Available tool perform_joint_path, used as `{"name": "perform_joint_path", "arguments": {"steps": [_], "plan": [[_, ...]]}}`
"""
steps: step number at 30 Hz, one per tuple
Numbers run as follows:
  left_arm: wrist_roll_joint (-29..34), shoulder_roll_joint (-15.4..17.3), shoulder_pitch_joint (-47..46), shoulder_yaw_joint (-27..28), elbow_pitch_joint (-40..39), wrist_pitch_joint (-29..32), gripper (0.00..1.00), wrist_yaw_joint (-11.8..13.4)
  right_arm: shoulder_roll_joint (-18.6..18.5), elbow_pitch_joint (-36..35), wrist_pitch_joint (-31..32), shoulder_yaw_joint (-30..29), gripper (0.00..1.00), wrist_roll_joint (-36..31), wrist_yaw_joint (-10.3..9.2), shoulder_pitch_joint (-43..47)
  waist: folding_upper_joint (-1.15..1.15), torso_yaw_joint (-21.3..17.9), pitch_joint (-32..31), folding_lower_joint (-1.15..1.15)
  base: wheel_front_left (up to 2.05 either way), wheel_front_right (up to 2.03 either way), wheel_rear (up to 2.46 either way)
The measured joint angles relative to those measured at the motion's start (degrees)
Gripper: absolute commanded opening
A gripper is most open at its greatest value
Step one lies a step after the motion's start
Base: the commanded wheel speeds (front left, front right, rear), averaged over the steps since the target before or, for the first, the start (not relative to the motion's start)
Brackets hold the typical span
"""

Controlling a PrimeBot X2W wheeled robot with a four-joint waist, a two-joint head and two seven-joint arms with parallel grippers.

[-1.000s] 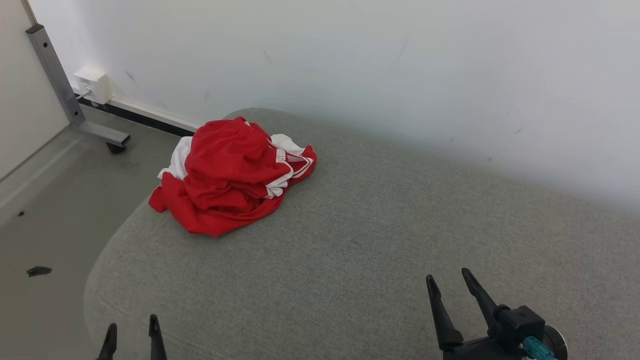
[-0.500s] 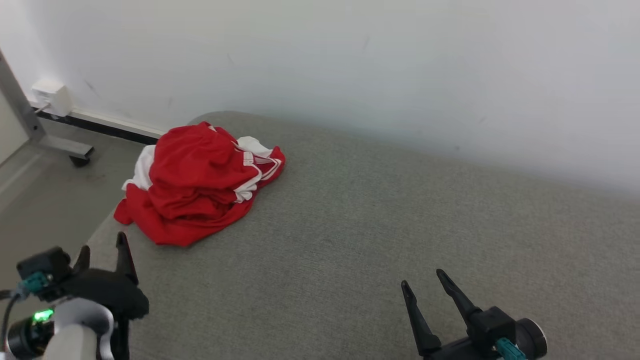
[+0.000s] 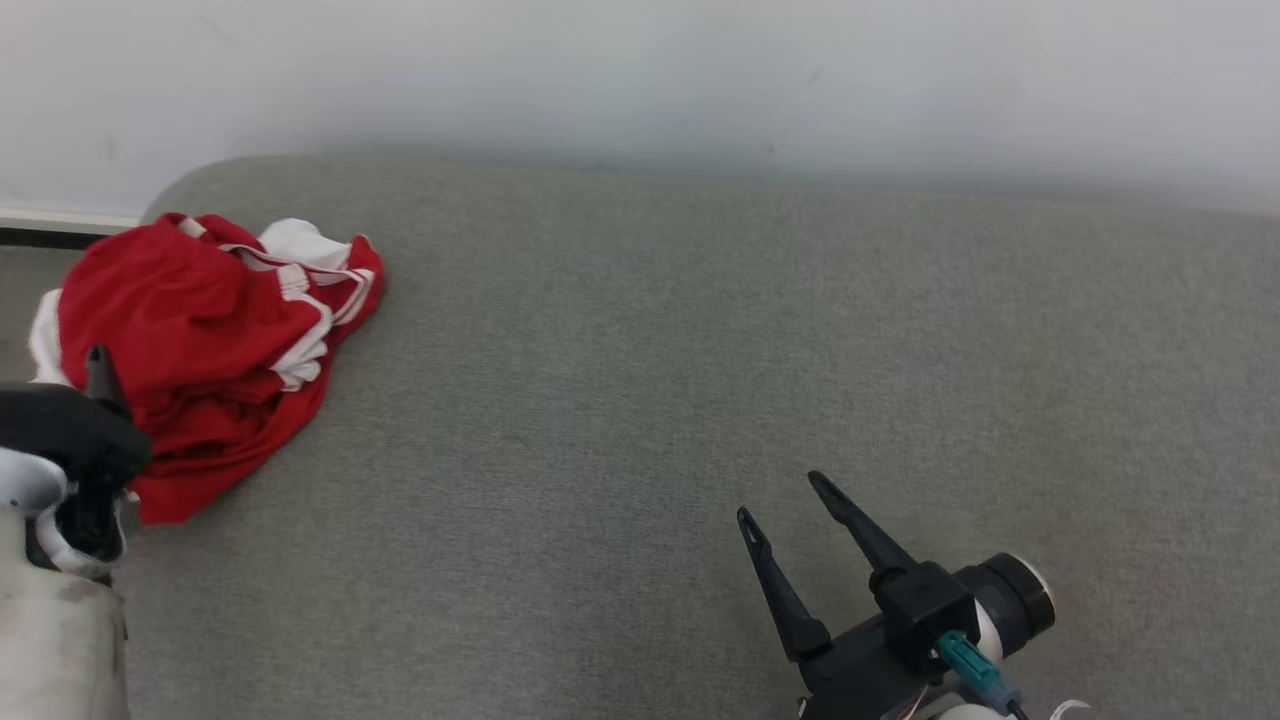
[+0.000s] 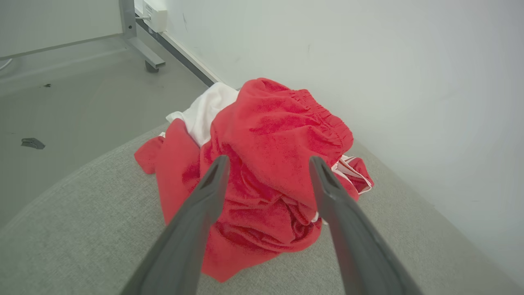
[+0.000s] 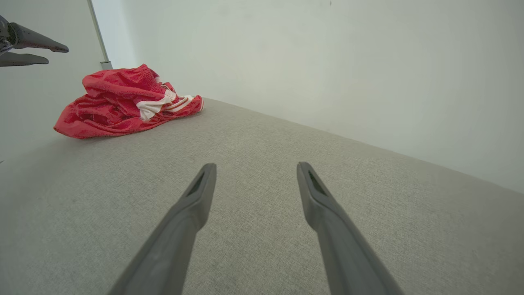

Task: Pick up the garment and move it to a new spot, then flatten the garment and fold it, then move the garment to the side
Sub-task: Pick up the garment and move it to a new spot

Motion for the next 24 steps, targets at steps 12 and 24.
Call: {"name": "perform_joint_path", "arguments": {"steps": [12, 24], "plan": [[7.05, 6.38, -4.10, -6.99, 1.86, 7.34, 1.00, 3.68, -0.08, -5.25, 1.45, -0.64, 1.00, -1.62, 0.00, -0.71, 0.01, -7.51, 9.64, 0.01, 0.00, 0.00, 0.00], [9.55, 11.44, -5.22, -10.33, -4.04, 9.54, 0.00, 1.04, -0.07, -2.64, -1.42, -0.88, 1.00, 2.44, 0.00, -0.76, 0.00, -9.03, 8.96, 0.00, 0.00, 0.00, 0.00]]}}
